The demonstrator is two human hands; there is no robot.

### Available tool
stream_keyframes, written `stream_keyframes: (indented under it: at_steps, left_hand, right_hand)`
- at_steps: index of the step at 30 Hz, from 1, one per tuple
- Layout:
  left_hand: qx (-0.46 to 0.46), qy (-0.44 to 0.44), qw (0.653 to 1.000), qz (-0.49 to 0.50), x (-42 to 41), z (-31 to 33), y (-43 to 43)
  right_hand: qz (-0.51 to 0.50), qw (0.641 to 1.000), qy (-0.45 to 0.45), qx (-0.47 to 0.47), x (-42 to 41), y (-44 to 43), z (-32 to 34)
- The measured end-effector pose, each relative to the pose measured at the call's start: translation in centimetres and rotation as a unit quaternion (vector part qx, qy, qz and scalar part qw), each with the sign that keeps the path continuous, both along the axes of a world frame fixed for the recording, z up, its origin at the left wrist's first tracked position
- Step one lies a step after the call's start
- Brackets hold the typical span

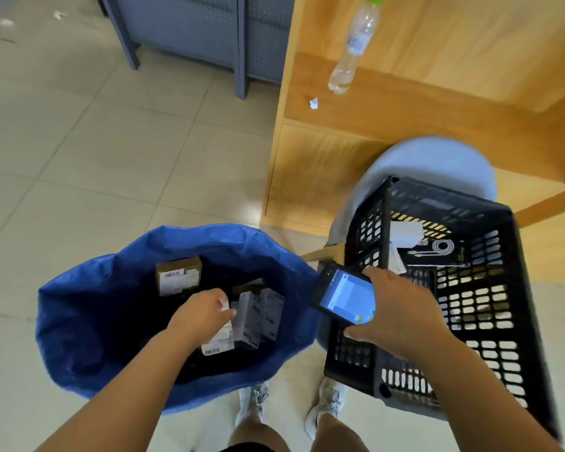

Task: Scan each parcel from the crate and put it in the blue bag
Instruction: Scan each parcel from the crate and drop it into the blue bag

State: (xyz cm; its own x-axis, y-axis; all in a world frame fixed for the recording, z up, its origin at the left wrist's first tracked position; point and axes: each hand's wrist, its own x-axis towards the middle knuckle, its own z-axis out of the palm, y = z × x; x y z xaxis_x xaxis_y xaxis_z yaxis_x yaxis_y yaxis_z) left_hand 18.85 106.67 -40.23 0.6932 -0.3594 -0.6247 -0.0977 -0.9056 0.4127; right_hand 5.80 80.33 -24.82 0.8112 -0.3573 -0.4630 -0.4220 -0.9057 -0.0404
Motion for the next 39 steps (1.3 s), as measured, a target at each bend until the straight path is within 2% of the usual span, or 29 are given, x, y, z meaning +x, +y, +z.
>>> stream_keyframes:
  at_steps: [4, 9, 13, 16, 21, 25, 32, 39]
  left_hand:
    - [-0.043, -0.001, 0.999, -0.026, -1.5, 3.2, -6.5]
    - [-0.116, -0.006, 0.991, -0.064, -3.8, 5.9, -16.5]
    - [-0.168, -0.012, 0.98, -0.101, -5.9, 6.3, -25.1]
    - [-0.174, -0.029, 0.976, -0.13, -7.3, 5.3, -31.4]
    - [-0.084, -0.032, 0.974, -0.209, -8.5, 0.1, -39.3]
    - [0.04, -0.046, 0.965, -0.257, -8.1, -5.6, -43.2]
    - [0.191, -0.067, 0.944, -0.26, -5.7, -13.1, -45.5]
    - [0.238, -0.065, 0.937, -0.248, -5.1, -15.6, -46.5]
  right_hand:
    - [-0.069, 0.997, -0.017, 0.0, -4.0, -4.9, 0.9]
    - [-0.16, 0.987, 0.001, 0.001, -9.4, -11.9, 0.3]
    - [-0.214, 0.977, 0.019, 0.0, -13.1, -17.6, -1.4]
    - [-0.248, 0.968, 0.021, -0.004, -15.0, -21.6, -2.7]
    - [-0.291, 0.957, 0.02, -0.012, -16.3, -27.7, -4.9]
    - [-0.301, 0.953, 0.006, -0.031, -15.7, -31.5, -6.5]
    - [-0.263, 0.964, -0.023, -0.023, -13.5, -34.3, -9.7]
    - [-0.26, 0.966, -0.015, 0.008, -13.0, -34.7, -11.8]
